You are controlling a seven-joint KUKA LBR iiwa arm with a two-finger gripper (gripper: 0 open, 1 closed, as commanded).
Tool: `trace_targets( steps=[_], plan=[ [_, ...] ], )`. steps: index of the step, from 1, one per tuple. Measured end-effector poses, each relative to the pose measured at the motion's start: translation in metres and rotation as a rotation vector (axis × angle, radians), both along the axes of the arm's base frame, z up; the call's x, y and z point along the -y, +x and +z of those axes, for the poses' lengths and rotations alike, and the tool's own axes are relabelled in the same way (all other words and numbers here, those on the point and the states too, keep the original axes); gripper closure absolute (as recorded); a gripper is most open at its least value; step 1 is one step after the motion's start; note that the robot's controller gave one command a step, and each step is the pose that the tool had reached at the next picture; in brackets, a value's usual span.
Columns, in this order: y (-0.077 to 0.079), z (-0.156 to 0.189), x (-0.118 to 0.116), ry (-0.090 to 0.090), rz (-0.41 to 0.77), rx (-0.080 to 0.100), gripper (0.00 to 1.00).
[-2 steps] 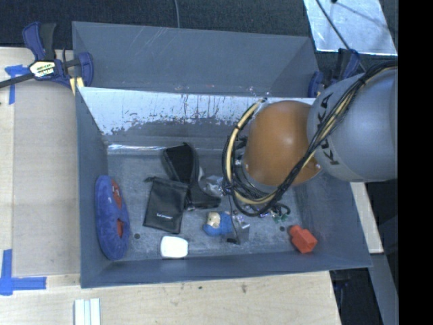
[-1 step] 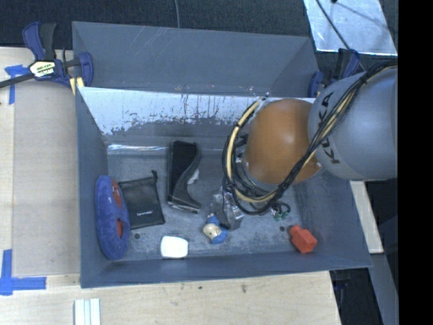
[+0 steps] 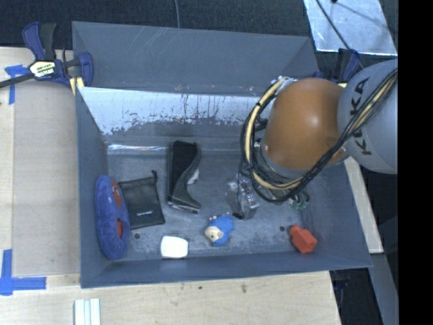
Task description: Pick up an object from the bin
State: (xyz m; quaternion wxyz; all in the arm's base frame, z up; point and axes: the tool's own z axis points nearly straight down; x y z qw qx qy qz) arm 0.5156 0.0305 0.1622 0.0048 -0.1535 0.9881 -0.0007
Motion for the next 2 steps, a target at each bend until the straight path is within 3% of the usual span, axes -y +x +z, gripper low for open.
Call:
trace_targets(
  steps=[1,2],
  plan=[
    [-0.001,-0.004,0.000,0.000,0.001,-0.007,0.00],
    [-0.004,-0.069,-0.001,-0.001,0.261,-0.013,0.00]
  ],
)
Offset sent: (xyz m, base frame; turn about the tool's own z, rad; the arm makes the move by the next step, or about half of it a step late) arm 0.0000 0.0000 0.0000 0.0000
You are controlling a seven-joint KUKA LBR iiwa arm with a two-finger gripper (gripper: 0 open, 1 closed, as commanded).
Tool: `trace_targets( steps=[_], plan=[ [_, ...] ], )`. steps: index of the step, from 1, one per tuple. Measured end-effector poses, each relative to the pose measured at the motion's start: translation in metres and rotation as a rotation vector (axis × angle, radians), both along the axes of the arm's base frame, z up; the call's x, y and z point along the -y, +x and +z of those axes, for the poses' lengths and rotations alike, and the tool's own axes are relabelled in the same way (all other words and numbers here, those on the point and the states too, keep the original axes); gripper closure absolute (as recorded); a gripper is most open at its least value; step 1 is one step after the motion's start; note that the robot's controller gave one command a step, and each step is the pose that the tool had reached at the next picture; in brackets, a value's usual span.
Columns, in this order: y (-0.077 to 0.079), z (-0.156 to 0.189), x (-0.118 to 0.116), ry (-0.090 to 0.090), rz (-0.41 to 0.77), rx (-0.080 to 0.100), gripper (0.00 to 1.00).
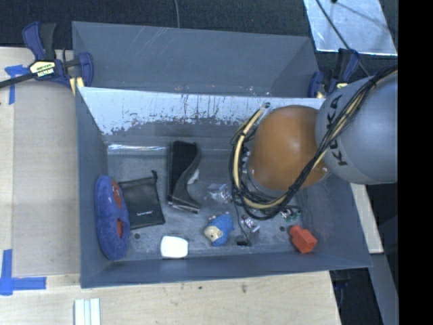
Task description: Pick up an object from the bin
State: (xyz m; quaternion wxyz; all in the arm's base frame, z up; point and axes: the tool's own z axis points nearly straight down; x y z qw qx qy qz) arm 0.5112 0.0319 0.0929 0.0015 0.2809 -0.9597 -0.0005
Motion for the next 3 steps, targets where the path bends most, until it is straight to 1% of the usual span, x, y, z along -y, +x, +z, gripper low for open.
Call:
trace_targets(
  steps=[1,2,3],
  plan=[
    [0.002,0.002,0.000,0.000,-0.002,0.005,1.00],
    [-0.018,0.048,0.009,0.001,0.015,0.010,1.00],
    [-0.013,0.180,0.013,0.000,0.008,0.016,1.00]
  ],
)
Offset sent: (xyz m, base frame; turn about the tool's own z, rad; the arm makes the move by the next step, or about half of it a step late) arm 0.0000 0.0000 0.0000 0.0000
